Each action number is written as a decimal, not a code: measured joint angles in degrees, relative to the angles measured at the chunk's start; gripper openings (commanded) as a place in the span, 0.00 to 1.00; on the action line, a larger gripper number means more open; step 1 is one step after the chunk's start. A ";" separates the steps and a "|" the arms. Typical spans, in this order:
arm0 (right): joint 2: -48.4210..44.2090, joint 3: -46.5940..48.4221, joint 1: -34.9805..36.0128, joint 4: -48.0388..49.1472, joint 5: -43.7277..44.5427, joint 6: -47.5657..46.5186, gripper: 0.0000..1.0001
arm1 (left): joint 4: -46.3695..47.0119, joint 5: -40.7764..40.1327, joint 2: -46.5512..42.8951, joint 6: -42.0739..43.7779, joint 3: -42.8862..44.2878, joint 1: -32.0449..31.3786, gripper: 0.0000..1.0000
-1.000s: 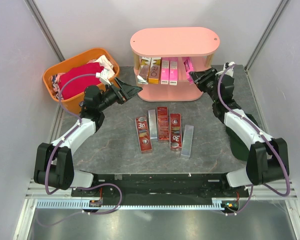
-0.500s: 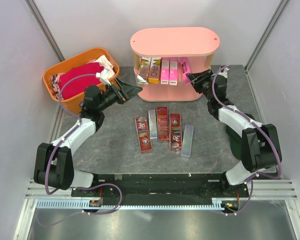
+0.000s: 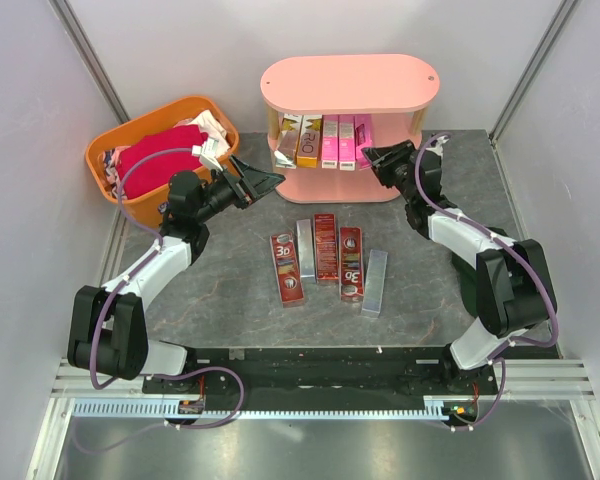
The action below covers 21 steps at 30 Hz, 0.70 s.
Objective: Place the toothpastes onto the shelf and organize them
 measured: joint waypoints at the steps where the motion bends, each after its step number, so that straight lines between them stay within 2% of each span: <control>1: 0.00 0.00 0.00 -0.04 0.00 0.04 0.48 | 0.00 0.00 0.00 0.00 0.00 0.00 1.00; 2: 0.00 0.00 0.00 -0.11 0.00 0.24 0.52 | 0.00 0.02 0.00 0.00 0.00 0.00 1.00; 3: 0.00 0.00 0.00 -0.15 0.00 0.46 0.62 | 0.00 0.02 0.00 0.00 0.00 0.00 1.00; 8: 0.00 0.00 0.09 -2.60 -0.02 0.70 0.87 | -0.02 0.02 0.00 0.00 0.00 0.00 1.00; 9: 0.00 0.00 0.11 -3.17 -0.02 0.50 0.96 | -0.02 0.02 0.00 0.00 0.00 0.00 1.00; 10: 0.00 0.00 0.09 -3.52 -0.02 0.59 0.98 | -0.02 0.04 0.00 0.00 0.00 0.00 1.00; 21: -2.82 -0.15 -0.07 -5.49 -0.28 -1.29 0.98 | -0.24 0.87 0.00 0.35 0.02 0.00 1.00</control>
